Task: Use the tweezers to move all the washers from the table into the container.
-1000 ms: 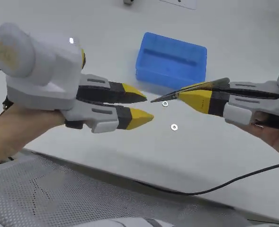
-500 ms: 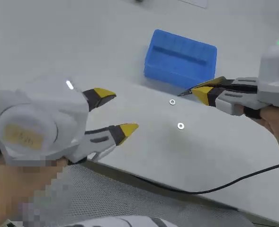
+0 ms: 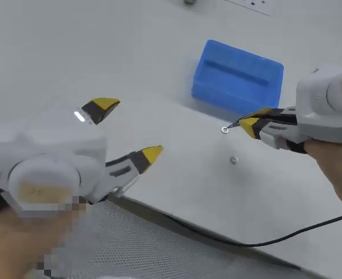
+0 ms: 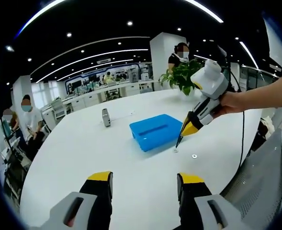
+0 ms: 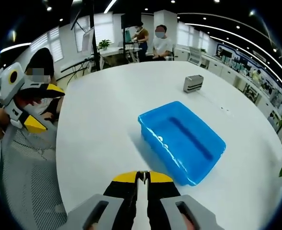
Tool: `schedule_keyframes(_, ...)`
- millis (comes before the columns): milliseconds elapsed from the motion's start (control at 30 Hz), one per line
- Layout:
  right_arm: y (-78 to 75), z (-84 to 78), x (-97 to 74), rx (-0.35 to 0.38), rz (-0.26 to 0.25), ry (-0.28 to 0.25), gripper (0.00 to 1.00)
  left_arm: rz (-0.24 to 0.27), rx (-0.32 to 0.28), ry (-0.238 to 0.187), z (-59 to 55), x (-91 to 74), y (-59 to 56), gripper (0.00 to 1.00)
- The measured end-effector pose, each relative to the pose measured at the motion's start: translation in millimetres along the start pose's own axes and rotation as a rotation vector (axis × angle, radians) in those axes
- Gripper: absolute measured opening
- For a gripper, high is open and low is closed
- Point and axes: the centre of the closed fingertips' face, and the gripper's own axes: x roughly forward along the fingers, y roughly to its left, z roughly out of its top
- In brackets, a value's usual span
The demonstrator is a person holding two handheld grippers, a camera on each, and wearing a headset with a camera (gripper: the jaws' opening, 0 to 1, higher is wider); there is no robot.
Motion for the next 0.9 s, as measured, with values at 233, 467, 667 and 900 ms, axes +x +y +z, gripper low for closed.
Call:
schedule_keyframes(233,0.4,-2.2,6.0,-0.003,0.008,0.023,0.03,-0.004,0.069,0.021,-2.2,0.8,-5.6,0.55)
schedule_keyframes(467,-0.5,-3.9,7.8,-0.015,0.006,0.032,0.03,-0.001,0.08,0.057,-7.9,4.0,-6.5,0.66)
schedule_keyframes(667,-1.4,-4.1,8.9,-0.015,0.002,0.036,0.03,-0.001,0.096,0.073,-10.1,4.1,-7.3,0.68)
schedule_keyframes(900,0.3,-4.2,9.3,-0.02,0.009,0.051,0.02,0.004,0.106,0.081,-11.7,3.9,-6.5,0.67)
